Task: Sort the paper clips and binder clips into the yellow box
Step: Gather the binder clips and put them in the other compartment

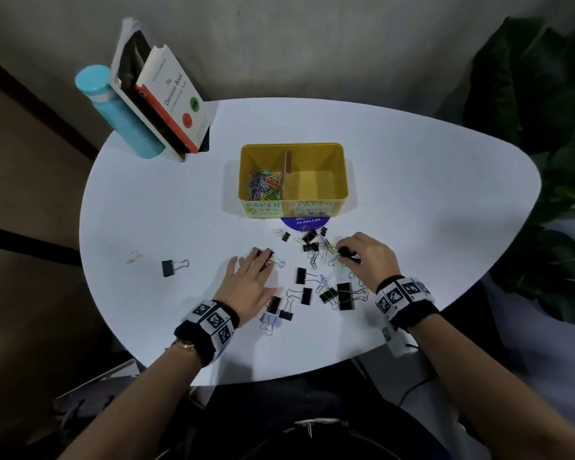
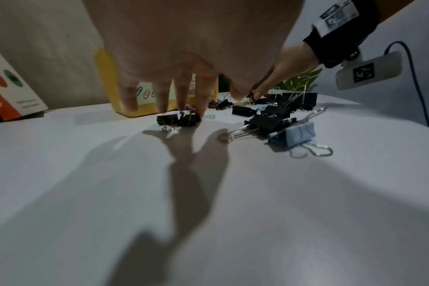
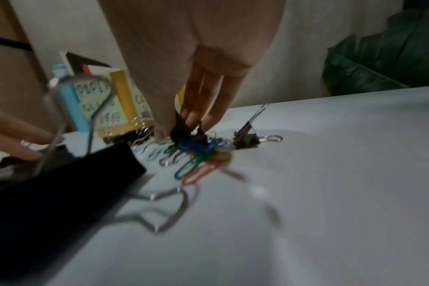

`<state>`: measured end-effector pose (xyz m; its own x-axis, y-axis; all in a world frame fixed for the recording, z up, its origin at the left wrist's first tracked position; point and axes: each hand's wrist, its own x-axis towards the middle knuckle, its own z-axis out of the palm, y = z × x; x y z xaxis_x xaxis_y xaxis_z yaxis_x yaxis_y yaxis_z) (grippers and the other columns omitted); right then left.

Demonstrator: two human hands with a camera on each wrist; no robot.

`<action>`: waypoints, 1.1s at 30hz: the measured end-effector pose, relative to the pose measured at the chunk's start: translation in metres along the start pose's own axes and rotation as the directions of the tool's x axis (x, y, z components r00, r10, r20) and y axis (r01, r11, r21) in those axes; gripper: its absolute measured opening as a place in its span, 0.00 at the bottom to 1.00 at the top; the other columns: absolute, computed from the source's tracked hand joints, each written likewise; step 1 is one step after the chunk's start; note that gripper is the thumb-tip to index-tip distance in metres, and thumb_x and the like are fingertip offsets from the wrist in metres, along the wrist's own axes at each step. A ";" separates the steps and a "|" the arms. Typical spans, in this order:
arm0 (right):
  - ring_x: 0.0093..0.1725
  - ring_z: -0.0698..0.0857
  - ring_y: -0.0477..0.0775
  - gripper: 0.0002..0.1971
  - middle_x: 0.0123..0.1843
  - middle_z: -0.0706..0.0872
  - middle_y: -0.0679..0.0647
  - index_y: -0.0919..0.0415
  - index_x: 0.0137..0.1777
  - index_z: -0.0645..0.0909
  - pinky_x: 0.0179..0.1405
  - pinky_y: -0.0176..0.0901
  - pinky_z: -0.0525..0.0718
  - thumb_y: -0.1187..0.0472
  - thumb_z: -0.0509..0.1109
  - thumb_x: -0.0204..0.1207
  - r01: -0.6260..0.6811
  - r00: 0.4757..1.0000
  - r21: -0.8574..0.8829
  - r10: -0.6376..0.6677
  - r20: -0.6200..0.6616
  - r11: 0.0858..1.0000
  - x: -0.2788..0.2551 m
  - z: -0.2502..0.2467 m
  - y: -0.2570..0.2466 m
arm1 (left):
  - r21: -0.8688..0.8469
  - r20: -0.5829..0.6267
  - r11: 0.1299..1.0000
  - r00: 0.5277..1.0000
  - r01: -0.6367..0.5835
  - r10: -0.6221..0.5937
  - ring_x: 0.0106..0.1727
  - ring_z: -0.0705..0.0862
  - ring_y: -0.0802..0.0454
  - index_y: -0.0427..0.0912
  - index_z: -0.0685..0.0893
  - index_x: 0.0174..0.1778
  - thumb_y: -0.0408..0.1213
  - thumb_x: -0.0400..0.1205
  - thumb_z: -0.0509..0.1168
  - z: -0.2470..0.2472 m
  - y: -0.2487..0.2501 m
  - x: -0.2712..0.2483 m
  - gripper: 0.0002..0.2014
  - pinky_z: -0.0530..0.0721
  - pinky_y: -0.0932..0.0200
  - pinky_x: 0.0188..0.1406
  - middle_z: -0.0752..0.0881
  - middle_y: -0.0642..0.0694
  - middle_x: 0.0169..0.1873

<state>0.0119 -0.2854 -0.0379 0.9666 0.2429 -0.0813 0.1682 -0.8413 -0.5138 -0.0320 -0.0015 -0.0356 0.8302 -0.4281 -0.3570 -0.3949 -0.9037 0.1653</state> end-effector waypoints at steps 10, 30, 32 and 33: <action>0.44 0.86 0.54 0.10 0.47 0.85 0.54 0.54 0.50 0.84 0.42 0.48 0.86 0.65 0.73 0.70 -0.106 0.980 0.101 0.121 -0.155 0.989 0.029 -0.025 0.027 | 0.083 -0.017 0.981 0.984 -0.177 0.179 0.82 0.47 0.55 0.46 0.46 0.82 0.51 0.86 0.47 -0.018 0.057 0.062 0.29 0.54 0.40 0.77 0.48 0.51 0.83; 0.63 0.82 0.54 0.38 0.64 0.85 0.50 0.55 0.67 0.79 0.57 0.59 0.78 0.79 0.73 0.54 0.347 0.934 -0.332 -0.290 0.210 0.877 0.007 0.004 0.016 | 0.164 0.037 0.983 0.996 -0.083 0.078 0.82 0.50 0.51 0.44 0.43 0.81 0.32 0.80 0.55 -0.019 0.064 0.071 0.36 0.57 0.40 0.75 0.50 0.51 0.83; 0.61 0.84 0.53 0.39 0.63 0.85 0.51 0.55 0.67 0.79 0.57 0.58 0.79 0.79 0.73 0.52 0.393 0.915 -0.321 -0.329 0.235 0.862 0.005 0.005 0.018 | 0.198 0.048 0.979 0.998 -0.040 0.031 0.82 0.51 0.49 0.42 0.43 0.81 0.33 0.80 0.55 -0.017 0.060 0.065 0.36 0.58 0.40 0.74 0.50 0.48 0.83; 0.60 0.84 0.54 0.39 0.64 0.85 0.52 0.56 0.67 0.79 0.57 0.58 0.79 0.80 0.73 0.52 0.415 0.906 -0.314 -0.356 0.227 0.854 0.003 0.005 0.018 | 0.210 0.049 0.978 0.999 -0.015 0.005 0.81 0.51 0.48 0.40 0.43 0.81 0.32 0.80 0.55 -0.017 0.056 0.060 0.35 0.59 0.41 0.74 0.51 0.47 0.83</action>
<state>0.0166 -0.2977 -0.0518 0.7722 0.6297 -0.0845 0.6052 -0.7695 -0.2041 0.0025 -0.0783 -0.0327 0.8082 -0.4316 -0.4007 -0.4810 -0.8763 -0.0261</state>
